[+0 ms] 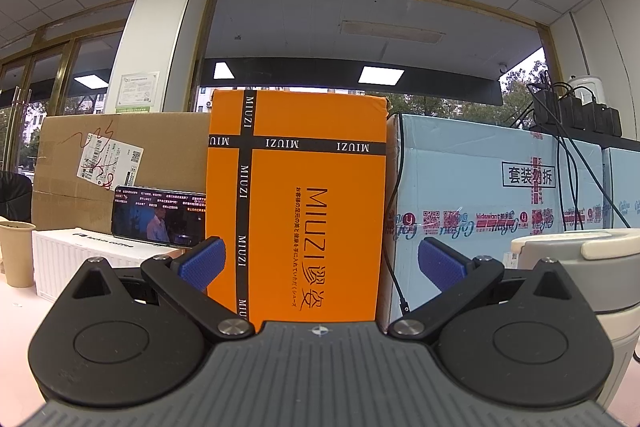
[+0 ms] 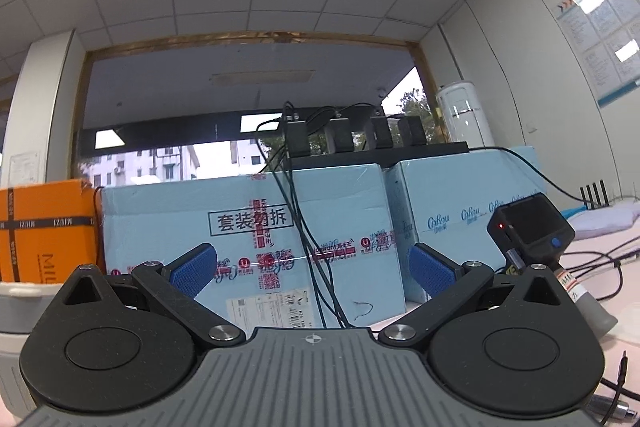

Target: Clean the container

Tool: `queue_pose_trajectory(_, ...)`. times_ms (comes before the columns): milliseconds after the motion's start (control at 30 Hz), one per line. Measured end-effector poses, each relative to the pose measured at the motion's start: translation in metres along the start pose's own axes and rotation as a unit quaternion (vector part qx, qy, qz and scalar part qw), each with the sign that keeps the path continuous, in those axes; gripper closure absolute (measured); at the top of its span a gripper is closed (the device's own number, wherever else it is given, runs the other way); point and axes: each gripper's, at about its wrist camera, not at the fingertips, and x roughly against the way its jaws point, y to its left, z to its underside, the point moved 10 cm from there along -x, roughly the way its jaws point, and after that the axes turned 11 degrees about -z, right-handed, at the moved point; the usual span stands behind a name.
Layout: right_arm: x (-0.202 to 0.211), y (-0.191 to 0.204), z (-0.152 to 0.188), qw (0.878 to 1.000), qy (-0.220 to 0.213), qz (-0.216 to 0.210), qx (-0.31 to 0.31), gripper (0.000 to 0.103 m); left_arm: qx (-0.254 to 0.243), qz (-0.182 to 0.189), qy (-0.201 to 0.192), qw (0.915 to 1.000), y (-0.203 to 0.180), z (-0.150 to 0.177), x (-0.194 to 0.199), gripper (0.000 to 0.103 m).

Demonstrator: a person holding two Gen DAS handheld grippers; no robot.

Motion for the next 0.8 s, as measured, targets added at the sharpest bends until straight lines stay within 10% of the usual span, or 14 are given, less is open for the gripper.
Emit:
queue_pose_trajectory(300, 0.01, -0.003, -0.011, 1.0, -0.019, 0.005, -0.017, 0.0, -0.002, -0.02, 0.002, 0.9998, 0.004, 0.0, 0.0, 0.0)
queue_pose_trajectory(567, 0.005, 0.032, -0.007, 0.99, 0.075, -0.115, -0.04, 0.0, -0.064, -0.003, 0.029, 0.9976, 0.0, 0.005, 0.0, 0.0)
queue_pose_trajectory(800, 0.008, 0.068, 0.015, 0.949, 0.212, -0.212, -0.093, 0.0, -0.11, 0.061, 0.112, 0.9858, -0.003, 0.015, 0.008, 0.0)
